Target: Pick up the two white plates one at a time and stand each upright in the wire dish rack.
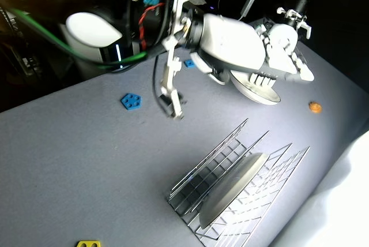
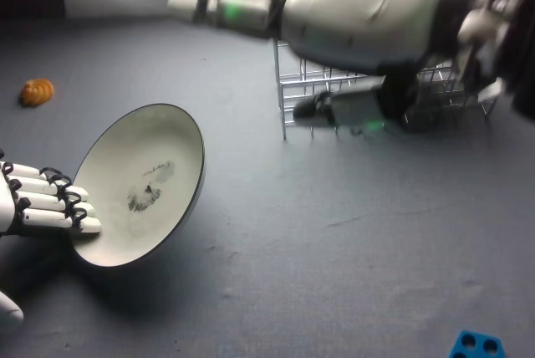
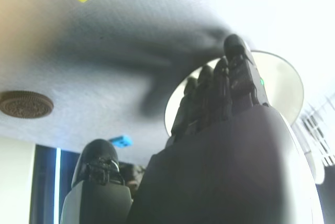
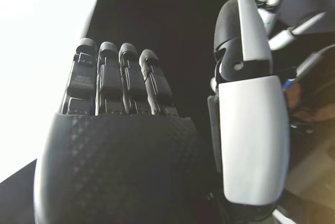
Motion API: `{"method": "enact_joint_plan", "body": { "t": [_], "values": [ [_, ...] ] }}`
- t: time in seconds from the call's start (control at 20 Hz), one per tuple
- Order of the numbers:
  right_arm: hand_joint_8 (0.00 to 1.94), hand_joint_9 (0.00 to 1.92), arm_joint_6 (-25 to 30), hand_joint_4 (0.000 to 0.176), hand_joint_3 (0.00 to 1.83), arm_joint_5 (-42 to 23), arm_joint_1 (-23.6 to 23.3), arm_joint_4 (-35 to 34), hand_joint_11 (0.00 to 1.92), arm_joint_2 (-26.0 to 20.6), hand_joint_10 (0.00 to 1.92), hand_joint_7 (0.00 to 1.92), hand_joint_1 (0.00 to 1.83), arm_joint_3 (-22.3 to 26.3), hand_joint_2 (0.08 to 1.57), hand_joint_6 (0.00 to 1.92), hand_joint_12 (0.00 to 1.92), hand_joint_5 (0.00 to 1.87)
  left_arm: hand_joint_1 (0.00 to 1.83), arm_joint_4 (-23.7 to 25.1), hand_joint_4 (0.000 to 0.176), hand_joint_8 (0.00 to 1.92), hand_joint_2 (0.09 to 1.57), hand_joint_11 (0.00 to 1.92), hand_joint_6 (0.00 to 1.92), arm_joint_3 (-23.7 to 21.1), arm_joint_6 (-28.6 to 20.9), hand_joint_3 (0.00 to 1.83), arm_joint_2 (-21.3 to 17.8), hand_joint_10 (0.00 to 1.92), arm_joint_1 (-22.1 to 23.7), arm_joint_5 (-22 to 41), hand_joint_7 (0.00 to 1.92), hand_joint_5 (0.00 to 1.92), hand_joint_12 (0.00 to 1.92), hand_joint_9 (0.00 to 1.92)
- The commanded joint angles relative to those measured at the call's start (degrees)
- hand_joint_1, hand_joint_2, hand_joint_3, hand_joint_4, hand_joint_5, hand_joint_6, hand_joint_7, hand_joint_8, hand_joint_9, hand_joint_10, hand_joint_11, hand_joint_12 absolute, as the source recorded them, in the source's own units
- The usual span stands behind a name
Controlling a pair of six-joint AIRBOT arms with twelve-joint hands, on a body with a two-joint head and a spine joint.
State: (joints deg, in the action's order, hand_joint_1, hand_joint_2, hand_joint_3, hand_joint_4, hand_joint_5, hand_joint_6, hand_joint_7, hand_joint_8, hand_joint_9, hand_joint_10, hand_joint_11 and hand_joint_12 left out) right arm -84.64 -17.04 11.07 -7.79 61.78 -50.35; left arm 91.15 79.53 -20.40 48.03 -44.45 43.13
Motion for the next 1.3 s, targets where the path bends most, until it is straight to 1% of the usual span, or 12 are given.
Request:
{"method": "enact_joint_plan", "body": {
  "t": [0.0, 0.1, 0.2, 0.25, 0.3, 0.5, 0.65, 0.75, 0.85, 1.05, 1.2, 1.25],
  "values": [
    [0.0, 0.0, -1.74, 0.0, 0.01, -6.8, 0.37, 0.23, 0.0, 0.17, 0.0, 0.0, 1.12, 0.12, 1.08, 0.0, 0.0, 0.0, 0.0, 0.84, 0.0, 0.01, 1.1, 0.02, 0.01, 0.07, -0.03, 0.0, 0.85, 0.0, -0.36, 2.08, 0.02, 0.03, 0.05, 0.01],
    [0.0, 0.0, -3.29, 0.0, 0.02, -6.7, 2.03, 0.0, 0.0, 1.73, 0.0, 0.0, 1.18, -0.34, 1.14, 0.0, 0.0, 0.0, 0.0, 0.82, 0.0, 0.01, 1.1, 0.02, 0.0, 0.07, -0.03, 0.0, 0.89, 0.0, -0.36, 2.08, 0.03, 0.03, 0.06, 0.02],
    [0.0, 0.0, -10.85, 0.0, 0.02, -7.22, 4.15, -4.93, 0.0, 5.35, 0.0, 0.0, 1.19, -1.53, 1.14, 0.0, 0.0, 0.0, 0.0, 0.82, 0.0, 0.0, 1.1, 0.01, 0.0, 0.07, -0.03, 0.0, 0.95, 0.0, -0.36, 2.09, 0.02, 0.03, 0.06, 0.01],
    [0.0, 0.0, -12.25, 0.0, 0.03, -8.38, 5.7, -5.88, 0.0, 8.55, 0.0, 0.0, 1.28, -2.97, 1.15, 0.0, 0.0, 0.0, 0.0, 0.82, 0.0, 0.01, 1.1, 0.02, 0.0, 0.05, -0.03, 0.0, 0.95, 0.0, -0.36, 2.09, 0.03, 0.04, 0.06, 0.02],
    [0.0, 0.0, -12.46, 0.0, 0.02, -8.59, 6.21, -6.94, 0.0, 9.83, 0.0, 0.0, 1.29, -3.48, 1.15, 0.0, 0.0, 0.0, 0.0, 0.82, 0.0, 0.01, 1.09, 0.0, 0.01, 0.06, -0.03, 0.0, 0.95, 0.0, -0.36, 2.09, 0.07, 0.07, 0.16, 0.05],
    [0.0, 0.0, -12.91, 0.0, 0.01, -8.56, 6.89, -8.31, 0.0, 15.14, 0.0, 0.0, 1.23, -6.66, 1.13, 0.0, 0.0, 0.0, 0.0, 0.81, 0.0, 0.0, 1.09, 0.0, 0.0, 0.05, -0.03, 0.0, 0.98, 0.0, -0.34, 2.09, 0.05, 0.06, 0.16, 0.04],
    [0.0, 0.0, -17.46, 0.0, 0.01, -8.43, 7.56, -8.3, 0.0, 18.82, 0.0, 0.0, 1.24, -9.41, 1.13, 0.0, 0.0, 0.0, 0.0, 0.81, 0.0, 0.0, 1.1, 0.0, 0.0, 0.05, -0.03, 0.0, 1.05, 0.0, -0.34, 2.1, 0.05, 0.06, 0.14, 0.03],
    [0.0, 0.0, -17.94, 0.0, 0.0, -7.69, 7.69, -8.3, 0.0, 20.96, 0.0, 0.0, 1.24, -11.37, 1.13, 0.0, 0.0, 0.0, 0.0, 0.81, 0.0, 0.0, 1.1, 0.0, 0.0, 0.06, -0.03, 0.0, 1.1, 0.0, -0.34, 2.1, 0.04, 0.05, 0.11, 0.03],
    [0.0, 0.0, -17.92, 0.0, 0.01, -7.72, 8.09, -8.3, 0.0, 22.6, 0.0, 0.0, 1.22, -12.81, 1.14, 0.0, 0.0, 0.0, 0.0, 0.81, 0.0, 0.0, 1.1, 0.0, 0.0, 0.1, -0.03, 0.0, 1.24, 0.0, -0.32, 2.1, 0.06, 0.07, 0.18, 0.05],
    [0.0, 0.0, -17.98, 0.0, 0.01, -7.73, 9.92, -8.66, 0.0, 25.28, 0.0, 0.0, 1.22, -15.16, 1.16, 0.0, 0.0, 0.0, 0.0, 0.81, 0.0, 0.0, 1.1, 0.0, 0.0, 0.09, -0.03, 0.0, 1.34, 0.0, -0.3, 2.09, 0.06, 0.06, 0.19, 0.05],
    [0.0, 0.0, -17.99, 0.0, 0.01, -7.66, 10.74, -8.66, 0.01, 27.5, 0.0, 0.0, 1.21, -18.29, 1.16, 0.0, 0.01, 0.0, 0.0, 0.82, 0.0, 0.0, 1.1, 0.0, 0.0, 0.11, -0.03, 0.0, 1.39, 0.0, -0.12, 2.09, 0.04, 0.05, 0.12, 0.02],
    [0.0, 0.0, -17.98, 0.0, 0.0, -7.67, 10.94, -8.66, 0.02, 28.38, 0.0, 0.0, 1.24, -19.6, 1.14, 0.01, 0.01, 0.02, 0.0, 0.82, 0.0, 0.0, 1.1, 0.0, 0.0, 0.13, -0.03, 0.0, 1.46, 0.0, -0.06, 2.09, 0.03, 0.04, 0.09, 0.01]
  ]
}}
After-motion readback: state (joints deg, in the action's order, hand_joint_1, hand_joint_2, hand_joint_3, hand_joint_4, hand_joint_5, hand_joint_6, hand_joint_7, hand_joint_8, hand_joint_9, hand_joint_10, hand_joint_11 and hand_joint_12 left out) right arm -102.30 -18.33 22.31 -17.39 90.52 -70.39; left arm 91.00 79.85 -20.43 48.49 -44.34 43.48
